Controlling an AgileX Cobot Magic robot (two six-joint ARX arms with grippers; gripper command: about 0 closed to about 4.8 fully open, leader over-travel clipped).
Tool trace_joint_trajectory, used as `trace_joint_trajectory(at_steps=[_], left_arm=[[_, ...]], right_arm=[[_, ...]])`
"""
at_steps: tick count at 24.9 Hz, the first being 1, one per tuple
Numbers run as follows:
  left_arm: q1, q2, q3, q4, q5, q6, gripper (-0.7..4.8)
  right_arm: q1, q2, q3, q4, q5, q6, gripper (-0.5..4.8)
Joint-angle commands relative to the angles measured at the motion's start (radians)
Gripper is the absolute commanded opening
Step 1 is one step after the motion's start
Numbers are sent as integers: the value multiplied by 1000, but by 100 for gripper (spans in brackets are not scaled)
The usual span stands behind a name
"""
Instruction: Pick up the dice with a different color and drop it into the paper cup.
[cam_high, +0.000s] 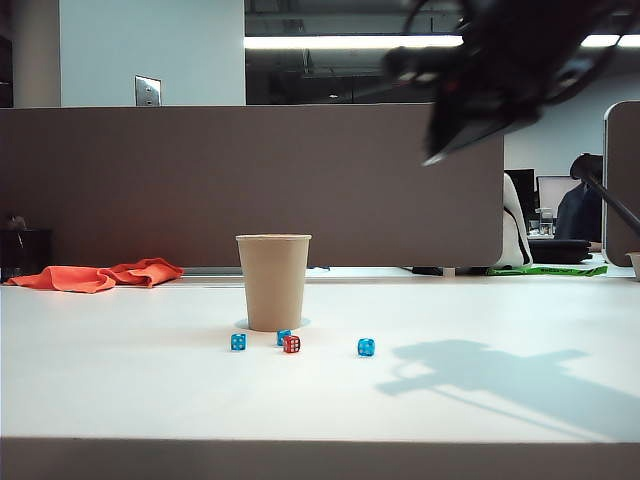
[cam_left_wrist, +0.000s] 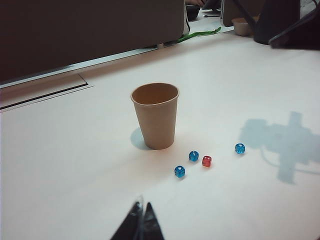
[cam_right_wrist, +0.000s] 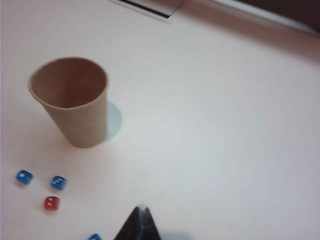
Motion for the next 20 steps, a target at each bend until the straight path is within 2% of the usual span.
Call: trace_joint_trajectory(at_steps=[1,6,9,16,20], left_arm=[[-1,1,6,13,-10,51,-6],[-1,1,6,8,-6,58,-6],[-1,1,6,6,45,57,-6],[-1,1,6,20,153,-92,-6],[-1,1,6,33,192,-100,-6]], right_arm=[[29,80,57,23,7,66,-2],[60,213,148,14,7,70,-2],[68,264,188,6,6,82,-1],[77,335,228,-5,5,179,-1],[77,360,232,-19,-18,179,-1]])
